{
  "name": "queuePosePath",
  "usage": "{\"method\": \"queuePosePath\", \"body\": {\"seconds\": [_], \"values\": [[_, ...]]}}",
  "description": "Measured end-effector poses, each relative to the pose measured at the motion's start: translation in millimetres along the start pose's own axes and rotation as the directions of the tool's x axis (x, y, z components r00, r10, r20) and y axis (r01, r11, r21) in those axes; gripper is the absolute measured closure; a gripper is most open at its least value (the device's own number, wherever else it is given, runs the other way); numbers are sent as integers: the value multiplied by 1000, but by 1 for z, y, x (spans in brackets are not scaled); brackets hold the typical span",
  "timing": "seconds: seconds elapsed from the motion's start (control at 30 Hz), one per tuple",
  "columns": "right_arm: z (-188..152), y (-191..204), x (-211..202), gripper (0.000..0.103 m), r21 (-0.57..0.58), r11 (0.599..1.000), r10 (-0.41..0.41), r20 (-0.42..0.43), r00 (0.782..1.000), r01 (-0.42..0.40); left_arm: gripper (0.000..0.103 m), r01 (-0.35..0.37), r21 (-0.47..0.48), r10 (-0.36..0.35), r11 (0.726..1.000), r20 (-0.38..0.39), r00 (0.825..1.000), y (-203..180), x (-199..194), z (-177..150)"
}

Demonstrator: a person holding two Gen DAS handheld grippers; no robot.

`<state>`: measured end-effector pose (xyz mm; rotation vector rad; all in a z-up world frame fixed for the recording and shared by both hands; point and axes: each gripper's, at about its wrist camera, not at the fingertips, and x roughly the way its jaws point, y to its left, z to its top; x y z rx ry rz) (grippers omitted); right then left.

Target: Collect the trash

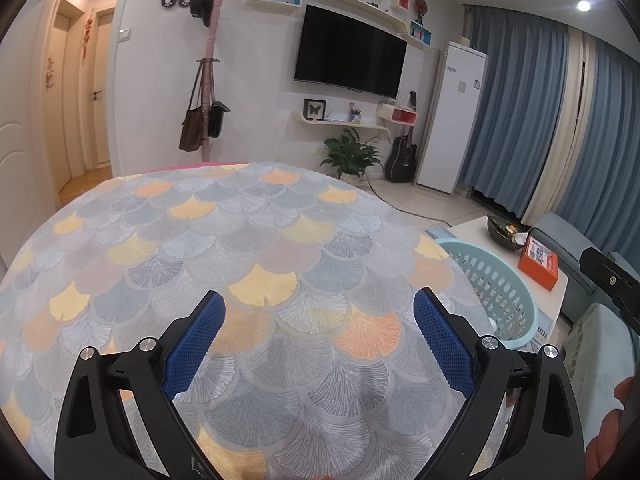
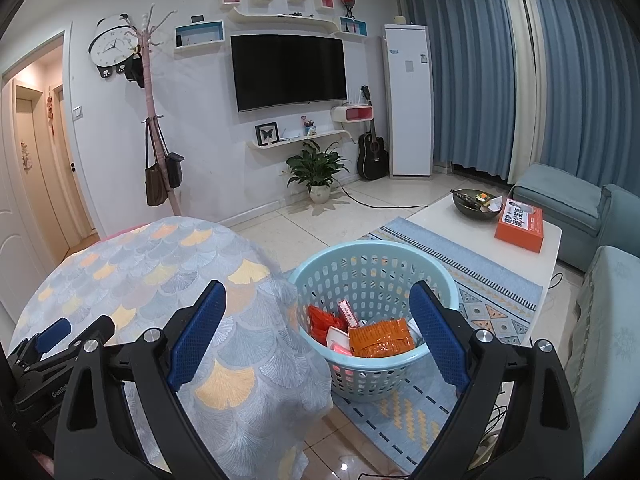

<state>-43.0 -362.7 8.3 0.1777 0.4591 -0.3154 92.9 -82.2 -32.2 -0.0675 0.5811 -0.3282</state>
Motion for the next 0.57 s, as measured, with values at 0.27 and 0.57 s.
{"method": "queuePosePath", "body": {"seconds": [0.27,0.57], "values": [[-2,2,1,15,-9,1000,-2,2,1000,2,10,-14,14,13,1000,30,999,-6,-5,-2],[0,10,-3,15,-35,999,-7,10,1000,7,10,-2,14,2,1000,6,1000,-11,-5,-1]]}}
